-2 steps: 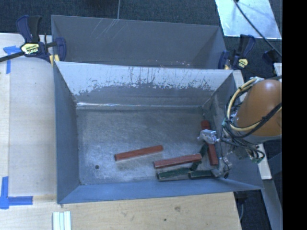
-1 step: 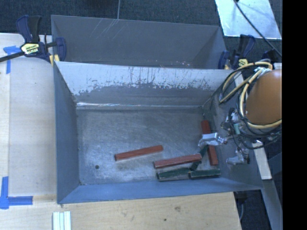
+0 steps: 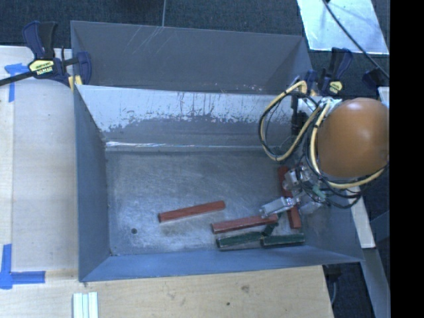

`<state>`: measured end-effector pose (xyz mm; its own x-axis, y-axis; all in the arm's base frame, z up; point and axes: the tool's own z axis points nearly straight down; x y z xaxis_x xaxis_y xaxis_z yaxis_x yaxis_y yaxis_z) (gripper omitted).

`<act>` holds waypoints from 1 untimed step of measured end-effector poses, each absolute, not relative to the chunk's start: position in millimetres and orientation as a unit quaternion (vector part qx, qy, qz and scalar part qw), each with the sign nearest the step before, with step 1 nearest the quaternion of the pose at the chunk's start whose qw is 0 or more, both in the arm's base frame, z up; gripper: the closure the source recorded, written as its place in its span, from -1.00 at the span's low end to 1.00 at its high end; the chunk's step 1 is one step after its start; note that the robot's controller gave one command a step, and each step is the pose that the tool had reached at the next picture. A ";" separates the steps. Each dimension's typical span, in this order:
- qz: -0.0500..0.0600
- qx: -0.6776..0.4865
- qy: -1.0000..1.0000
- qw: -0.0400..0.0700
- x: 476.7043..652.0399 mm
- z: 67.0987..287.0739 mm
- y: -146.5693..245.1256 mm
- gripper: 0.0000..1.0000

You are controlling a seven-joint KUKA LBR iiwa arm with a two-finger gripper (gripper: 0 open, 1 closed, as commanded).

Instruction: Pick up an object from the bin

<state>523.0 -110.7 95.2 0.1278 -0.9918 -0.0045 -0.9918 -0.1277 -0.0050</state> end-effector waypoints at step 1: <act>-0.001 -0.750 0.662 0.002 523.4 96.3 -112.9 1.00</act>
Offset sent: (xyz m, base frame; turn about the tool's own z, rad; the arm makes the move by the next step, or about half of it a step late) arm 0.0000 0.0000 0.0000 0.0000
